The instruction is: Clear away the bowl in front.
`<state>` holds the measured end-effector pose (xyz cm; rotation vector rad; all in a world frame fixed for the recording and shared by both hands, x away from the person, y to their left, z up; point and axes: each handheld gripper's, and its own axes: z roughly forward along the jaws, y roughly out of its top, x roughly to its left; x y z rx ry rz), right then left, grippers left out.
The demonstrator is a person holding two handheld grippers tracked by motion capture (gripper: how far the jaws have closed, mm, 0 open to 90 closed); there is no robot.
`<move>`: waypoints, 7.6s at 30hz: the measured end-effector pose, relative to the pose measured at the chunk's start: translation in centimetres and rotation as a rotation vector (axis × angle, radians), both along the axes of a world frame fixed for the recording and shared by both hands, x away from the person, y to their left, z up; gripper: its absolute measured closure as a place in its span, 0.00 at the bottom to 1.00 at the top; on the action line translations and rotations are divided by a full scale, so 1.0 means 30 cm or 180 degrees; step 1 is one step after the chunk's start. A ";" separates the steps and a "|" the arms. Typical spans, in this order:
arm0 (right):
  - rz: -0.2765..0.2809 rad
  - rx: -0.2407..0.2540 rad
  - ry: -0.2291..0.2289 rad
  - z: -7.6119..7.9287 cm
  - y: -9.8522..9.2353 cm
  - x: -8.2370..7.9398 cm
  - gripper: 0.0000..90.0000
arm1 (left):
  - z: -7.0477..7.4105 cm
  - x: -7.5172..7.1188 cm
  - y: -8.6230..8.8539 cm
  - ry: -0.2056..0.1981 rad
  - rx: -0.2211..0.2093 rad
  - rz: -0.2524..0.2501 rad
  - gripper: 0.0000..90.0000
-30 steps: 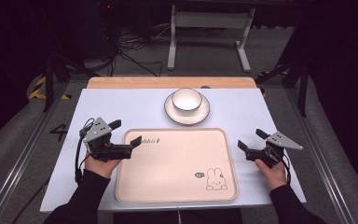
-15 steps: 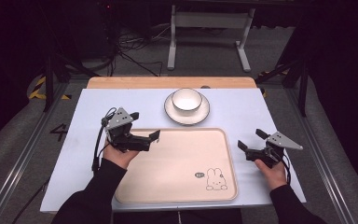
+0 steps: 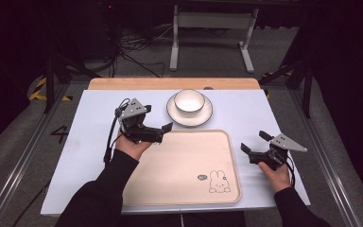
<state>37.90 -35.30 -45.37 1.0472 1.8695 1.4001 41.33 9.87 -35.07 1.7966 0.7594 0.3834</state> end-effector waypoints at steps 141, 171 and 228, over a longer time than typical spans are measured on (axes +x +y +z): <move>0.0058 0.0122 0.0003 0.000 -0.013 0.000 0.05 | -0.239 0.567 -0.325 0.1632 0.0638 0.1163 0.83; 0.0069 0.0134 0.0003 0.000 -0.014 0.000 0.05 | -0.197 0.542 -0.310 0.1658 0.0403 0.0948 0.91; 0.0053 0.0131 0.0005 -0.001 -0.015 0.001 0.05 | 0.084 0.246 -0.128 0.1144 0.0734 0.0206 0.91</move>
